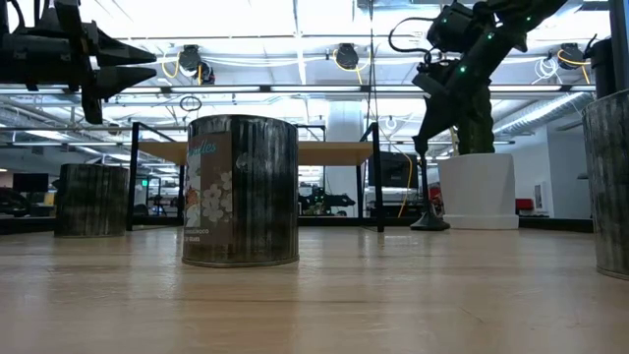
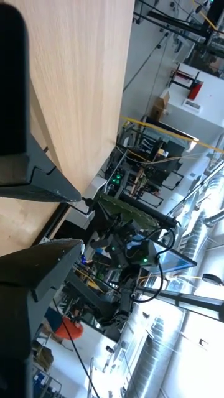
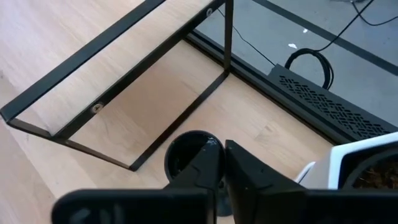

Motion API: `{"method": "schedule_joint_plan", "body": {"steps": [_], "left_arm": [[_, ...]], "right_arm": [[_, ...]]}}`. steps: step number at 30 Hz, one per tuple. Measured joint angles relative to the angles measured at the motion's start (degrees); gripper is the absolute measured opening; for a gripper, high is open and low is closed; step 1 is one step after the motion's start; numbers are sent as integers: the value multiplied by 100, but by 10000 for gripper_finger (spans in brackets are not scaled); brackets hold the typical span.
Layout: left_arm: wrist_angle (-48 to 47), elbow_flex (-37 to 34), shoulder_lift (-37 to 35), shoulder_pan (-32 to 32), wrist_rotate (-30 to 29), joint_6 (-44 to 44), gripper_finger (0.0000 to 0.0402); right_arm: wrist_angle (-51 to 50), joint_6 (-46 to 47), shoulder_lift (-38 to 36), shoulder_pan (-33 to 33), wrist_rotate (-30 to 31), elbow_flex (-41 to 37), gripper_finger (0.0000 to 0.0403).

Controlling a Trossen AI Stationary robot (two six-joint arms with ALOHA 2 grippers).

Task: Pick & Place candle stick holders
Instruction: Put the top right black candle holder on the shelf

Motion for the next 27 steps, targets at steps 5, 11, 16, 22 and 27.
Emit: {"method": "schedule_joint_plan", "body": {"steps": [5,11,16,22,27], "left_arm": [[-2,0,0,1,0,22,113],[-1,0,0,2,0,22,113],[-2,0,0,0,0,20,113],[-2,0,0,0,0,20,113],[-2,0,0,2,0,17,113]], "right_arm": [[-1,-9,0,1,2,-2,4],[-4,-17,-9,50,6,-6,2],[-56,35,-128,167,-4,-15,1],[-264,44,-254,179,2,-20,0],[-240,33,-251,155,2,-20,0]]}}
